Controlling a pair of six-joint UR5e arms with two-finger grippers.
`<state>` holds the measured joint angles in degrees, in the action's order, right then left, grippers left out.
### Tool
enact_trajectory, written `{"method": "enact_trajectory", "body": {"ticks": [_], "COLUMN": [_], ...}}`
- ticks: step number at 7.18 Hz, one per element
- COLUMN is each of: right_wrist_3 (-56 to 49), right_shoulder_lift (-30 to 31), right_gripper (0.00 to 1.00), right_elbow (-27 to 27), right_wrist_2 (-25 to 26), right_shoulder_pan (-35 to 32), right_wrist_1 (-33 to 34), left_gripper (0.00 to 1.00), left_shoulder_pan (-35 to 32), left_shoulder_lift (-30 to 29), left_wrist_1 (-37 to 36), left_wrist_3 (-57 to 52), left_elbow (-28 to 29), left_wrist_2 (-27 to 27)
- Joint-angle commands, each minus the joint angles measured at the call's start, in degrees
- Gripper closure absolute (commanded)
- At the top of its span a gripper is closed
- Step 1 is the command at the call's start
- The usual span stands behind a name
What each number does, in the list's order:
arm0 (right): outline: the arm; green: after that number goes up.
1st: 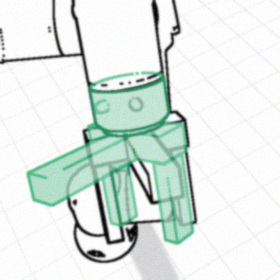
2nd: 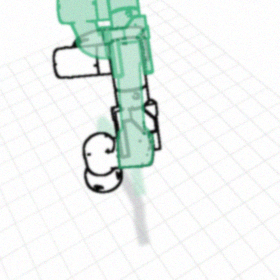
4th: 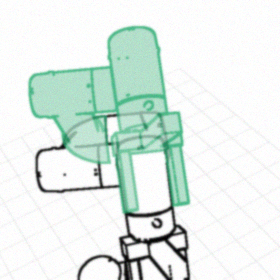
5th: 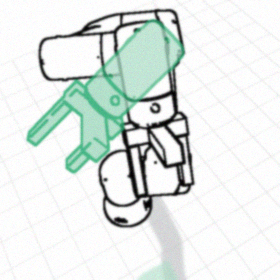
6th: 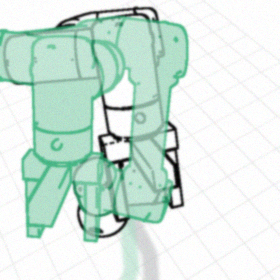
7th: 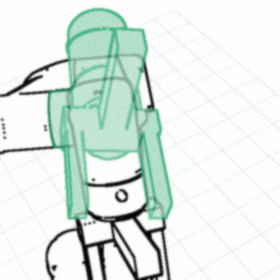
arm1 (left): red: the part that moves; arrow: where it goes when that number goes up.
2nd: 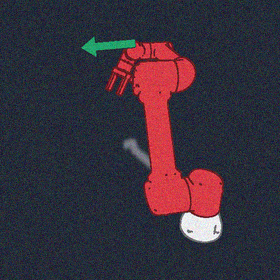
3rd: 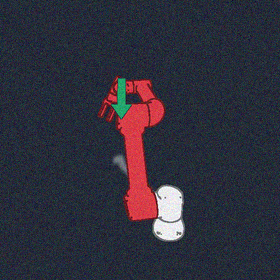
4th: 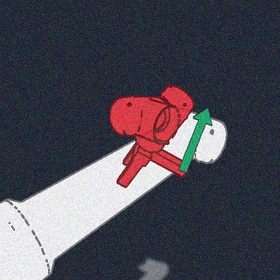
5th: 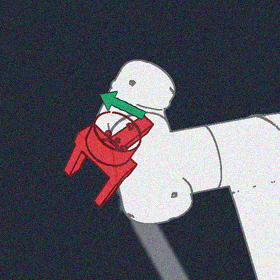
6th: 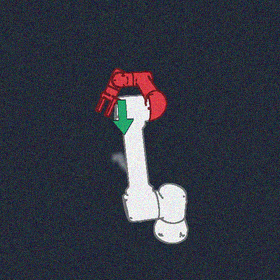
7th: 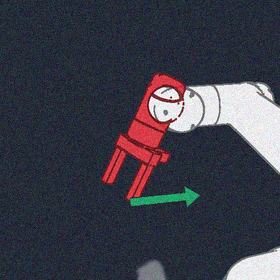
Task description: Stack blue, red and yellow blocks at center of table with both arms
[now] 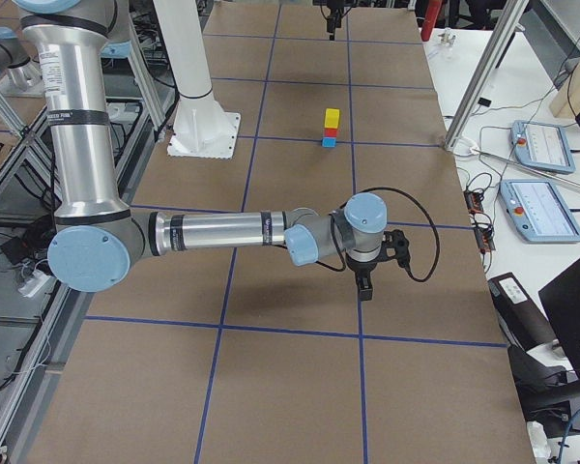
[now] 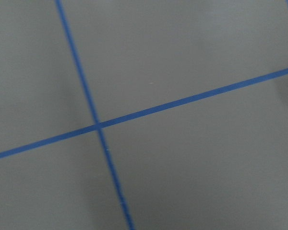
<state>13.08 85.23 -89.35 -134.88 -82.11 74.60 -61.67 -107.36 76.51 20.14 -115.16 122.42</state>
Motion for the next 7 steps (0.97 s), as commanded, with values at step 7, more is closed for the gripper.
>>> {"method": "enact_trajectory", "body": {"ticks": [7], "right_wrist_3": [-0.78], "right_shoulder_lift": [0.9], "right_gripper": [0.0], "right_elbow": [-0.3], "right_wrist_2": [-2.14], "right_shoulder_pan": [-2.97], "right_wrist_1": [0.63], "left_gripper": [0.0], "left_shoulder_pan": [-27.45], "left_shoulder_lift": [11.47], "left_wrist_1": [6.99], "left_wrist_3": [-27.96], "left_elbow": [18.49], "left_wrist_2": [8.98]}}
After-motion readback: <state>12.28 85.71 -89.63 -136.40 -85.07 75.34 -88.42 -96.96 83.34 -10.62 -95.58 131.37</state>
